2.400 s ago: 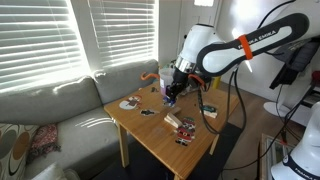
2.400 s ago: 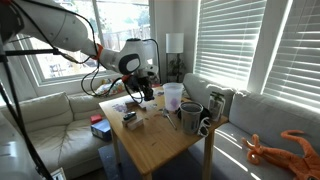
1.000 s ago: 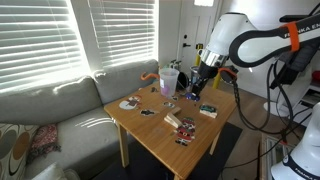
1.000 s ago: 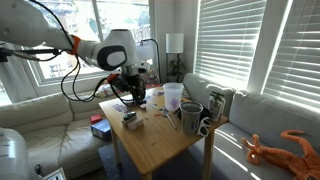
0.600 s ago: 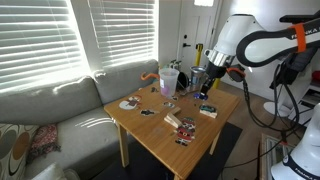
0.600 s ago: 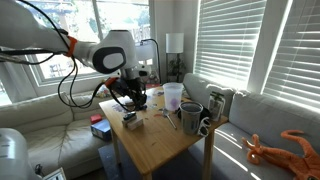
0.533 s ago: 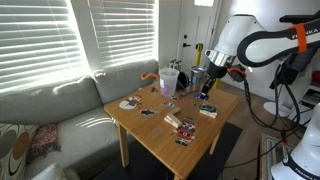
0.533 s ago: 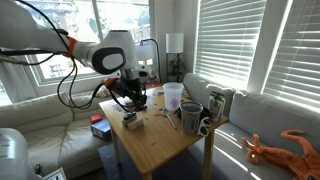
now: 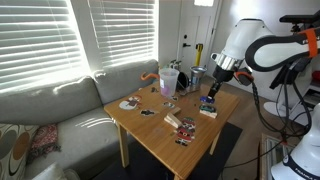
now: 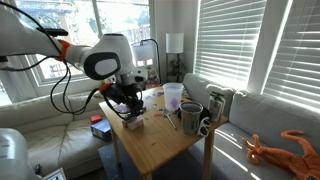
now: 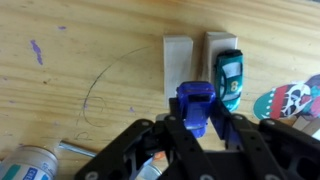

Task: Place the toy cars next to each other on the wooden blocks

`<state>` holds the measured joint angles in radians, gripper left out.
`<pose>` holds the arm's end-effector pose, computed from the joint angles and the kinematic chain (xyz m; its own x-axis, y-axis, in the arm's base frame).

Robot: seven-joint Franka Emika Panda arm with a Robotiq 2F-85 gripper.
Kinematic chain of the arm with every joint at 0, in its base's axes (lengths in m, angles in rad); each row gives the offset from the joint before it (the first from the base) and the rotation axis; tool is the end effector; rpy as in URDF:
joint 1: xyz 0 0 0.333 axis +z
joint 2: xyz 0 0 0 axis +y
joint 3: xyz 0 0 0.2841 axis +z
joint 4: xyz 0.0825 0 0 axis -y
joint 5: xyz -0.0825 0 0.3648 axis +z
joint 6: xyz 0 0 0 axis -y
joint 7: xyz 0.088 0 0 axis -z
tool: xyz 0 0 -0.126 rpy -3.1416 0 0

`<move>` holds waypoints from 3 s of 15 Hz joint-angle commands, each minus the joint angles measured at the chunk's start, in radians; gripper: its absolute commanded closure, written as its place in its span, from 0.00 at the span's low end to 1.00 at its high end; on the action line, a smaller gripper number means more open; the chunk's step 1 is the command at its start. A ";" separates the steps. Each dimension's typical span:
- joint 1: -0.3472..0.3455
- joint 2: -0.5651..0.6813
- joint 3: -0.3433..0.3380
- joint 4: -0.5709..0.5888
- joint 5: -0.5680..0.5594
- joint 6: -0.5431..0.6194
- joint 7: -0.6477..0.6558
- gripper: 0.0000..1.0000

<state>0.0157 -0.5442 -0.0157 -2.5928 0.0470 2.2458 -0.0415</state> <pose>0.3964 0.0022 0.4180 0.9803 0.0127 0.1969 0.0213 -0.9989 -0.0417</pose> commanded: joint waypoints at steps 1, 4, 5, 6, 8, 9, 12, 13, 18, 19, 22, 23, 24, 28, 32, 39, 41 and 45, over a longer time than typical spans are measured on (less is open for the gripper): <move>-0.008 -0.078 -0.009 -0.070 -0.009 0.032 -0.015 0.90; -0.013 -0.113 -0.019 -0.108 -0.009 0.053 -0.020 0.90; -0.013 -0.121 -0.024 -0.120 -0.007 0.060 -0.023 0.90; -0.014 -0.126 -0.028 -0.128 -0.008 0.065 -0.026 0.90; -0.017 -0.138 -0.037 -0.144 -0.007 0.071 -0.033 0.90; -0.015 -0.143 -0.043 -0.153 -0.004 0.079 -0.040 0.90; -0.016 -0.150 -0.055 -0.165 -0.003 0.087 -0.056 0.90; -0.016 -0.150 -0.058 -0.166 -0.003 0.088 -0.061 0.90; -0.008 -0.141 -0.068 -0.166 0.003 0.104 -0.081 0.90; -0.006 -0.139 -0.068 -0.166 0.005 0.107 -0.083 0.90; -0.001 -0.126 -0.070 -0.150 0.009 0.113 -0.091 0.90; -0.001 -0.126 -0.070 -0.151 0.010 0.115 -0.093 0.90; 0.001 -0.125 -0.071 -0.150 0.012 0.116 -0.095 0.90; 0.008 -0.125 -0.079 -0.150 0.027 0.108 -0.097 0.90; 0.010 -0.125 -0.082 -0.150 0.031 0.104 -0.095 0.90; 0.013 -0.116 -0.085 -0.148 0.037 0.094 -0.093 0.90; 0.015 -0.117 -0.085 -0.149 0.041 0.093 -0.092 0.90; 0.019 -0.114 -0.087 -0.149 0.053 0.090 -0.090 0.90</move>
<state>0.0181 -0.6576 -0.0867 -2.7442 0.0694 2.3509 -0.1131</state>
